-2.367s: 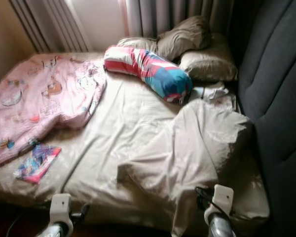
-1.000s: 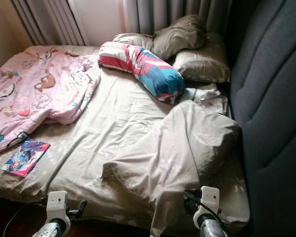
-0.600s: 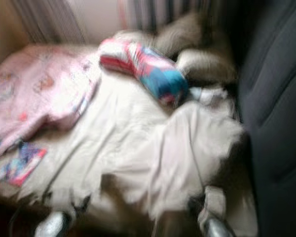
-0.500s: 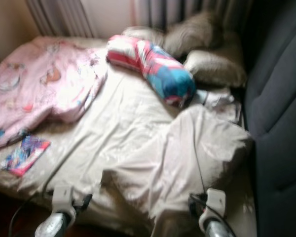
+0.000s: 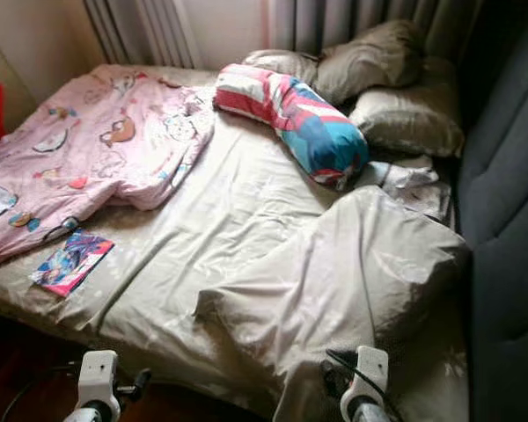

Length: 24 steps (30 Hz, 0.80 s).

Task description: Clean up the room

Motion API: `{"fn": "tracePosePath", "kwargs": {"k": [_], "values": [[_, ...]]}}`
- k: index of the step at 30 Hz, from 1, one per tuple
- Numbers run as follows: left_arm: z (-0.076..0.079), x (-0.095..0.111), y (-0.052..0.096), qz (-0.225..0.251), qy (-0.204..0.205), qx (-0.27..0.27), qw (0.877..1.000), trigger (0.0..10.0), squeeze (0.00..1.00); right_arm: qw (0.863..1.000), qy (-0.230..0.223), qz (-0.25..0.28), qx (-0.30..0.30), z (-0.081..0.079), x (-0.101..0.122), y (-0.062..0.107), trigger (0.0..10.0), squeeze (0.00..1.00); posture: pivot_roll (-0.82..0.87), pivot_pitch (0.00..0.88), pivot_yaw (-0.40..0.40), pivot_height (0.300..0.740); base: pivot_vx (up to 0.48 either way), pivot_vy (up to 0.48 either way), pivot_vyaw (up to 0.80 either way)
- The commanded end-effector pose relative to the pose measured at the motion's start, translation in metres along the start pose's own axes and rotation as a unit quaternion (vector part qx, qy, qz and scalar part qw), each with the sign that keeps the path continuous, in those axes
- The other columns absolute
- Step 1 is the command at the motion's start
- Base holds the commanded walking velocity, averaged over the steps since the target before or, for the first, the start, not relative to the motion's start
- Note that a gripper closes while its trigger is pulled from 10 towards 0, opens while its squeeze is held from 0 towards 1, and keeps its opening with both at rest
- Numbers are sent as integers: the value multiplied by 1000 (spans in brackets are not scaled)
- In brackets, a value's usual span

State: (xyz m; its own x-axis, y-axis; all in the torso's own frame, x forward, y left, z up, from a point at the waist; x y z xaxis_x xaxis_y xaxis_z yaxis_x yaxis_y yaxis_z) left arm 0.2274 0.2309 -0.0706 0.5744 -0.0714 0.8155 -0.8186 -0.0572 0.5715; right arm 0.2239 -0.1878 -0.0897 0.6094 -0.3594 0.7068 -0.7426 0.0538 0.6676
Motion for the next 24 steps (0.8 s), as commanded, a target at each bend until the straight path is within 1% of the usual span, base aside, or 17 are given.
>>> {"fn": "tracePosePath", "kwargs": {"k": [1,2,3,5,6,8,10,12,20,22,24], "values": [[-14,-2,4,0,-14,10,1000,10000,0,999,-34,-5,-10,-4,-2,-1,10000,765,-12,164,105,740,0,0,0],[-14,-2,4,0,-14,10,1000,10000,0,999,-34,-5,-10,-4,-2,-1,10000,765,-12,164,105,740,0,0,0],[-17,-2,5,1,-17,10,1000,10000,0,999,-45,-7,-5,-7,-1,-2,10000,0,-4,166,112,740,0,0,0],[-18,-2,5,2,-19,11,1000,10000,0,999,-50,-7,-1,-10,0,-3,10000,0,7,169,117,740,0,0,0],[-20,-1,5,4,-22,11,1000,10000,0,998,-54,-2,6,-15,4,-5,10000,0,15,172,123,740,0,0,0],[-21,-1,6,5,-25,11,1000,10000,0,998,-57,6,13,-19,8,-6,10000,0,20,174,127,740,0,0,0],[-23,0,8,9,-27,9,1000,10000,0,998,-61,26,19,-27,19,-9,10000,0,33,191,143,740,0,0,0],[-24,-1,9,12,-33,4,999,10000,0,997,-60,39,18,-31,27,-11,10000,0,46,199,150,740,0,0,0],[-23,1,14,33,-48,-10,998,10000,0,997,-48,52,11,-38,38,-14,10000,0,76,231,164,740,0,0,0],[-26,1,17,42,-50,-13,998,10000,0,999,-30,44,-11,-36,38,-15,10000,0,94,251,168,740,0,0,0],[-27,1,19,47,-51,-16,997,10000,0,998,-32,45,-26,-34,39,-15,10000,0,105,263,170,740,0,0,0]]}}
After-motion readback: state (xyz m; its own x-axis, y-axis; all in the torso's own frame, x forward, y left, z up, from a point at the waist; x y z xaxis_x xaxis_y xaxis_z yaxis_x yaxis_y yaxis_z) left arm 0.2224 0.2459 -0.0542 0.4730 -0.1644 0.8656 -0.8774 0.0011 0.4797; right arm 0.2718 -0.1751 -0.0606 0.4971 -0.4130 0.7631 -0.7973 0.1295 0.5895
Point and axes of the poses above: a point about 5 cm out from each wrist's last joint towards the gripper, its own y axis pointing back from the gripper into the wrist, its own x axis along the axis of the wrist's last joint, z = x × y, the point moved 3 cm from there along -y, pointing out of the wrist towards the gripper, and after that the axes turned 5 degrees about -y, right-handed, at the moved point
